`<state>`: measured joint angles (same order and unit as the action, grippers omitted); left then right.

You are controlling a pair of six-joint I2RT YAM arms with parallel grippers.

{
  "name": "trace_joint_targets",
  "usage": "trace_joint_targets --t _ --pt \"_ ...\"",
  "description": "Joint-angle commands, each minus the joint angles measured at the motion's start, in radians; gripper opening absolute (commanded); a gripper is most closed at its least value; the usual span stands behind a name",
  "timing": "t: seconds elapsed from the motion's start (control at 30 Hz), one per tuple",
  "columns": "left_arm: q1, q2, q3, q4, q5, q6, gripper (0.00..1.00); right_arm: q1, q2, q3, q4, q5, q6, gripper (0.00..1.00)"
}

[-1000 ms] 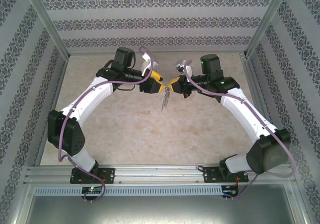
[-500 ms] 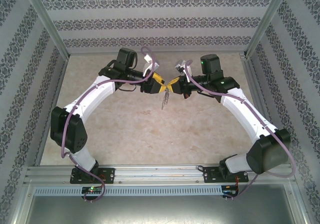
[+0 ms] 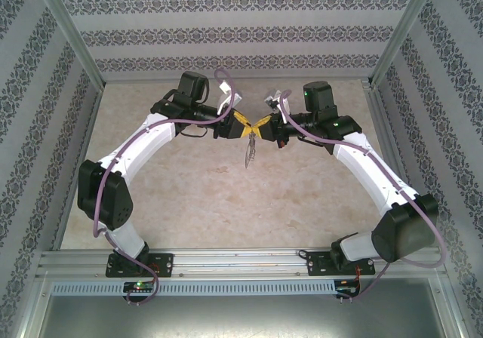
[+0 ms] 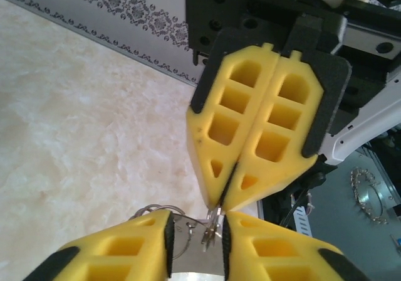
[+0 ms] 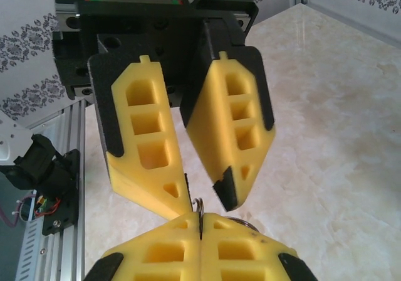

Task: Put the keys on the keyring

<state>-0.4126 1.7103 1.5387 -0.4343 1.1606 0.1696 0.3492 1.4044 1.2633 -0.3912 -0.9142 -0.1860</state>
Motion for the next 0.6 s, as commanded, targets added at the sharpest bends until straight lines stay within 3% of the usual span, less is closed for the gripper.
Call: trace_joint_targets --t 0.0,0.3,0.4,0.47,0.57 --pt "-0.018 0.021 0.034 0.008 0.034 0.002 0.20 0.000 0.003 0.013 0.043 -0.040 0.005 0.00" --pt "-0.034 0.022 0.027 0.000 0.039 0.014 0.01 -0.004 0.000 0.001 0.073 -0.034 0.022 0.00" --pt "-0.037 0.021 0.017 0.011 0.024 0.011 0.00 -0.006 -0.005 -0.008 0.099 -0.034 0.043 0.00" --pt "-0.038 0.015 0.002 0.041 -0.003 -0.010 0.00 -0.018 -0.017 -0.022 0.129 -0.028 0.074 0.18" --pt "-0.038 -0.015 -0.056 0.153 -0.038 -0.070 0.00 -0.046 -0.059 -0.058 0.182 -0.020 0.125 0.33"
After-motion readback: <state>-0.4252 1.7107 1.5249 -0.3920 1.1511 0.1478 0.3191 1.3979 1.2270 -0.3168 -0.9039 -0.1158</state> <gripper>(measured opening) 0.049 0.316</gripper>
